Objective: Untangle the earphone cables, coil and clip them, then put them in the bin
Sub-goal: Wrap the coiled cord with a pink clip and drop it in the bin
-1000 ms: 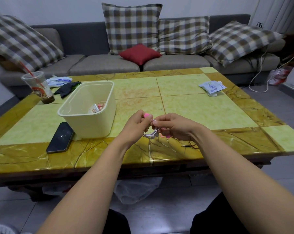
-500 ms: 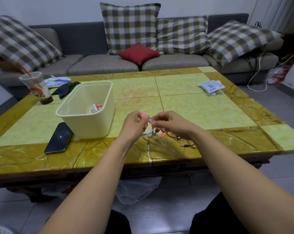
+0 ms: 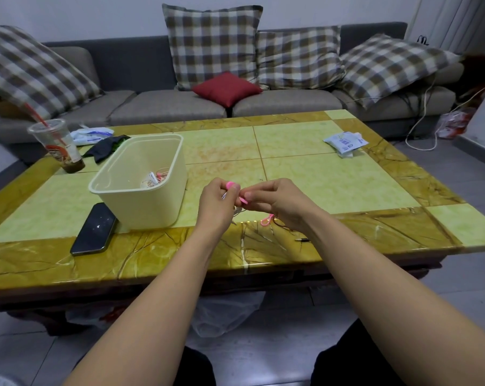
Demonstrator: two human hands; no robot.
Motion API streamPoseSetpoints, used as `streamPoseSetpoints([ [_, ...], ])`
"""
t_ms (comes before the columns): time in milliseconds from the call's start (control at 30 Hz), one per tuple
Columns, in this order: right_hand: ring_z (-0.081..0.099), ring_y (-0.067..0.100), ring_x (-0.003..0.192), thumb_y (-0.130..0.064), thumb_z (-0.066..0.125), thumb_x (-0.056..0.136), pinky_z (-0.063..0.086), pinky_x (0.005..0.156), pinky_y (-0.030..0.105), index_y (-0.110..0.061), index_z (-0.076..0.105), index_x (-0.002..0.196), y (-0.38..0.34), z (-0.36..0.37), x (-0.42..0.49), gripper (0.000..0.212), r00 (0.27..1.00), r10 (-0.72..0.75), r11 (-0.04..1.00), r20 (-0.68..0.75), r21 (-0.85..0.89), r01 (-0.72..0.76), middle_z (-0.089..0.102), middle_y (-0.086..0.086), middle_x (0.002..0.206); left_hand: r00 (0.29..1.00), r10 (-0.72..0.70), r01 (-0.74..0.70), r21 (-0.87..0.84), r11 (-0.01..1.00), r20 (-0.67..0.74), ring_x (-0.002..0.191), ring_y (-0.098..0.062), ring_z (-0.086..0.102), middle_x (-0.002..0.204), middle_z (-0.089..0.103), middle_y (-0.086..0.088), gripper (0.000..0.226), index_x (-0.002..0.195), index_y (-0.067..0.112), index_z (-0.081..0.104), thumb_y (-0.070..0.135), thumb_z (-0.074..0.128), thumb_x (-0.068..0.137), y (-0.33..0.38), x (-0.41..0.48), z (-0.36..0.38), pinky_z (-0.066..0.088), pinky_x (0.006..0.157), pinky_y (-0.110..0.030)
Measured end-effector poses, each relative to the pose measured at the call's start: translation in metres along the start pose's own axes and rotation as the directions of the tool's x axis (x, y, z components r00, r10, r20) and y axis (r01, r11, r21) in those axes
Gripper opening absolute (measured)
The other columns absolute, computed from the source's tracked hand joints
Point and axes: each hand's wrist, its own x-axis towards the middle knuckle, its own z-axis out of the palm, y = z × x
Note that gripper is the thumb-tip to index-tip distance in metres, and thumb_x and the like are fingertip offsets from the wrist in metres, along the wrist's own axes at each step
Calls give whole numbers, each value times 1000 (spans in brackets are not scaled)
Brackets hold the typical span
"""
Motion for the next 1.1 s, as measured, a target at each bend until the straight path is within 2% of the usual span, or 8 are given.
streamPoseSetpoints([
  [67, 72, 25, 88, 6, 71, 81, 58, 82, 26, 8, 70, 100, 2, 1, 0, 19, 999, -29, 1000, -18, 13, 29, 74, 17, 93, 1000, -16, 16, -68, 998, 0, 66, -9, 54, 69, 57, 0, 16, 98, 5, 56, 19, 51, 100, 1, -1, 1, 43, 51, -10],
  [200, 68, 24, 84, 4, 77, 75, 59, 80, 29, -3, 67, 96, 5, 4, 2, 24, 993, -23, 995, -113, 97, 34, 67, 12, 90, 1000, -8, 11, -184, 983, 17, 56, -3, 52, 65, 54, 2, 15, 98, 6, 56, 20, 52, 100, 0, 0, 0, 44, 53, -13],
  [333, 62, 13, 101, -23, 74, 84, 46, 86, 28, -20, 69, 106, 5, 5, 0, 22, 1000, 9, 994, -29, -108, -12, 69, 6, 111, 999, 21, -9, -264, 964, 42, 61, -4, 57, 71, 63, 0, 12, 96, 11, 57, 21, 54, 99, 3, 1, -2, 48, 65, -16],
  [433, 59, 15, 104, -31, 69, 88, 37, 88, 35, -24, 74, 92, 3, 5, -2, 9, 998, 51, 981, 46, -189, -42, 73, 2, 95, 999, 24, -11, -255, 967, 49, 64, -9, 59, 74, 64, -4, 10, 93, 12, 57, 20, 55, 99, 2, 2, -4, 49, 67, -21],
  [500, 57, 18, 87, -30, 70, 88, 36, 83, 38, -25, 75, 82, 3, 4, -3, 9, 996, 67, 977, 67, -208, -51, 67, 5, 79, 997, 35, -21, -209, 978, 63, 63, -8, 57, 73, 64, -4, 12, 93, 10, 59, 20, 57, 98, 1, 1, -5, 47, 65, -21],
  [700, 57, 14, 67, -5, 68, 85, 45, 67, 29, -11, 59, 78, 7, 4, -1, 12, 997, -47, 947, -54, -319, 28, 62, 5, 72, 994, 3, 19, -212, 977, 106, 48, -3, 44, 48, 52, 10, 15, 89, 6, 64, 21, 66, 92, 4, -1, -5, 39, 52, -11],
  [900, 52, 16, 57, -10, 69, 81, 44, 48, 26, -17, 58, 81, 19, 3, 6, 13, 926, -279, 838, -256, -535, 105, 58, 7, 64, 981, -74, 127, -301, 945, 181, 50, -6, 41, 52, 47, 6, 17, 90, 7, 70, 23, 65, 92, 4, -2, 3, 41, 60, -13],
  [1100, 68, 11, 61, -26, 74, 84, 52, 67, 34, -21, 68, 87, 22, 2, 6, 8, 902, -336, 822, -271, -551, 141, 71, -3, 66, 976, -108, 168, -337, 926, 189, 52, -5, 42, 54, 49, 7, 28, 106, 0, 72, 24, 61, 94, 1, -1, 4, 43, 68, -20],
])
